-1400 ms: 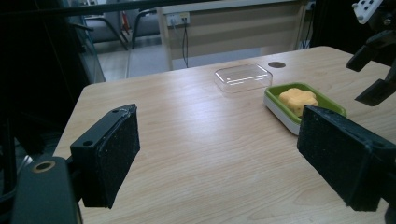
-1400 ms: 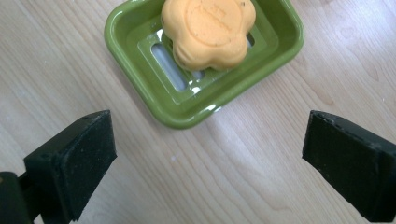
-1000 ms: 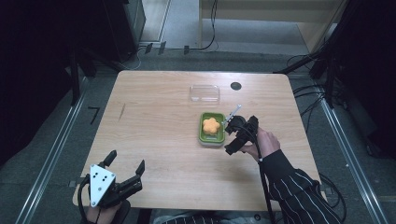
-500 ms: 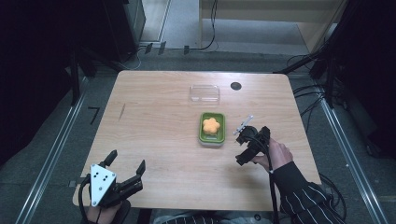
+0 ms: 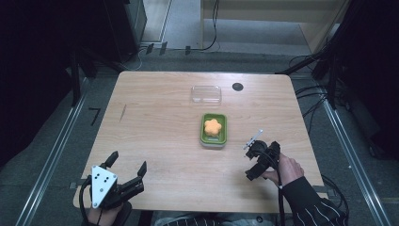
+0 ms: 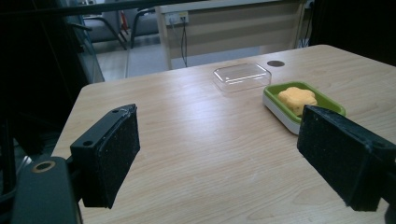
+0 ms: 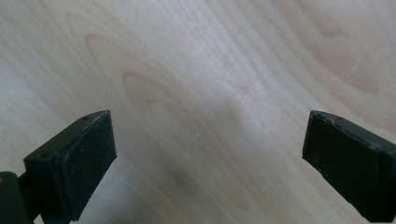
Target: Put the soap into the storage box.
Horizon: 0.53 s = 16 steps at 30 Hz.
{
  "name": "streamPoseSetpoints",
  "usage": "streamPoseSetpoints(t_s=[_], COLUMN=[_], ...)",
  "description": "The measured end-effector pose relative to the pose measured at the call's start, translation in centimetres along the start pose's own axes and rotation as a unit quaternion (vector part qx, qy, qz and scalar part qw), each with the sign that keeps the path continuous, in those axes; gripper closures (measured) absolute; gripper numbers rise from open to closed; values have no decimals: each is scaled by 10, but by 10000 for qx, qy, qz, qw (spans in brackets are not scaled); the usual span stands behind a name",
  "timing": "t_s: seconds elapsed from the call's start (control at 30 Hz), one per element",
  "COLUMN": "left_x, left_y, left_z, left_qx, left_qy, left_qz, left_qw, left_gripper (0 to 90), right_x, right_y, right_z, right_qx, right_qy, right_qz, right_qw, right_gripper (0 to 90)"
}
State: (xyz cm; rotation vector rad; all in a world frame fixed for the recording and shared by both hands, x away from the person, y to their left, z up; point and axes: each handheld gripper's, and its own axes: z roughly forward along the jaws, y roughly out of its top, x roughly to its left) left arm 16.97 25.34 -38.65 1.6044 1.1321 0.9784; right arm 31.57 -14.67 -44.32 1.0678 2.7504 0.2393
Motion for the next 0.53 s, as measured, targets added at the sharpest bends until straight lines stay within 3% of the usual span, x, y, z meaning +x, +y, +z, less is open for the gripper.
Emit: streamPoseSetpoints(t_s=[0.27,0.53], left_x=[0,0], left_y=[0,1], left_z=[0,0], left_qx=[-8,-8], left_qy=[-1,-1], left_qz=[-1,13], left_qw=[10000,10000], left_gripper=[137,137], right_x=[4,6], right_y=[-18,-22], right_z=[5,8], right_qx=[77,106], right_qy=[124,80], right_qz=[130,50], right_qw=[9998,9999], right_gripper=[27,31])
